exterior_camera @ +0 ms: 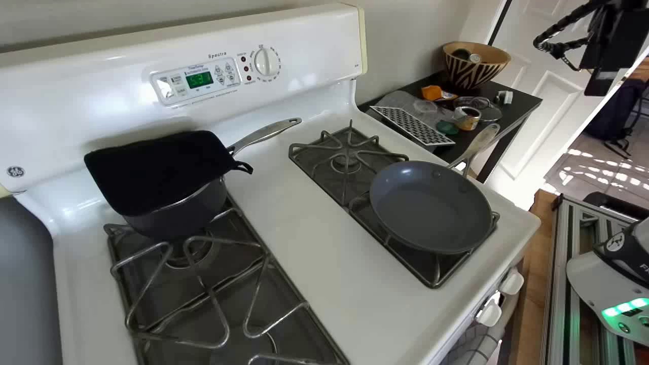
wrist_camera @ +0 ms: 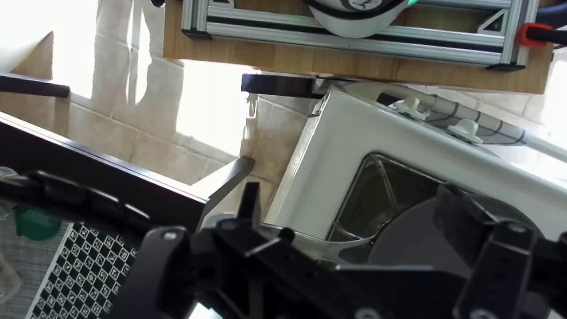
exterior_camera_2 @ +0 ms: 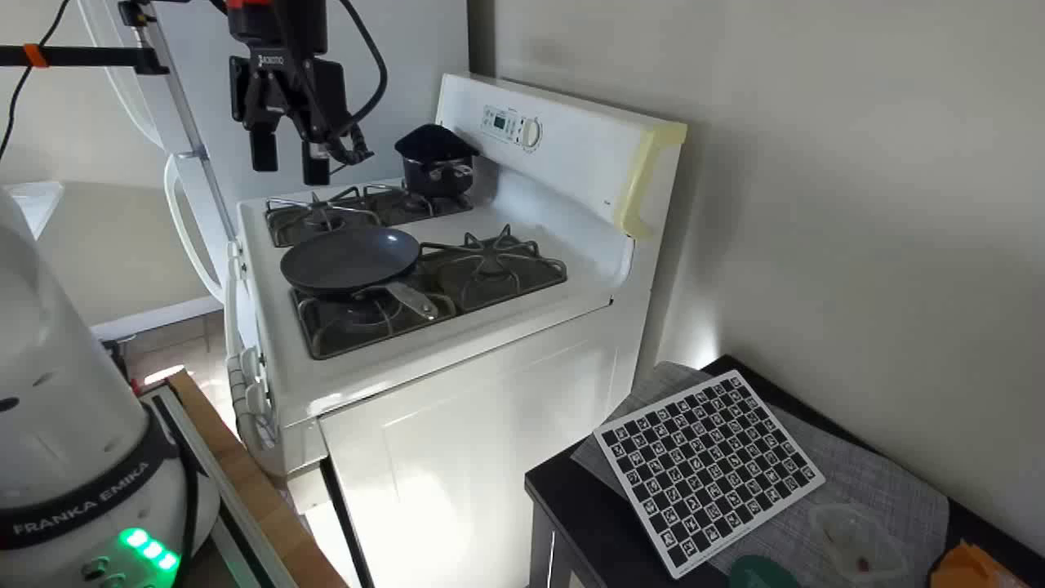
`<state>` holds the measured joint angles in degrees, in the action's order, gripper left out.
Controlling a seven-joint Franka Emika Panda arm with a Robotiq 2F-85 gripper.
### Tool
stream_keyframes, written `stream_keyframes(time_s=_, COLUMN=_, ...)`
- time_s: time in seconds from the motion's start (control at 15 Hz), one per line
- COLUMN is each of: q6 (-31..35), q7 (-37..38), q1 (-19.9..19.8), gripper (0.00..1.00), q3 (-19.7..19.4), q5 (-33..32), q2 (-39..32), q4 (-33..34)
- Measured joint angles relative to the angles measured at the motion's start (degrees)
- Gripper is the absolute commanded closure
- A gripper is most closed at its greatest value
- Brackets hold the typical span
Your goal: Turn the stove on the switch to the left
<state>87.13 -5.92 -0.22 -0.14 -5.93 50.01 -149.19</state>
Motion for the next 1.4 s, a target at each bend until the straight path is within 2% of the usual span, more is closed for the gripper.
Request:
stream_keyframes(time_s=0.6, q6=0.0, q7=0.0, q1=0.03, gripper=0.0, q3=0.0, q5=0.0, q2=0.0, q4=0.02)
stream_keyframes(time_s=0.73, q6=2.27, q7=0.45, q1=0.01, gripper=0.0, q3=0.0, q5=-0.78, q2=-0.26, q4=0.05)
stream_keyframes(time_s=1.13, q6=27.48, q7=1.05, q1=-0.49, gripper=0.0, q3=0.04, q5=-11.22, q2=-6.08, q4=3.01)
stream_keyframes(time_s=1.4, q6=46.19, q7=4.98, q1=-2.47, gripper=0.0, q3=0.84, q5=-13.69, q2=-12.83, q4=5.73)
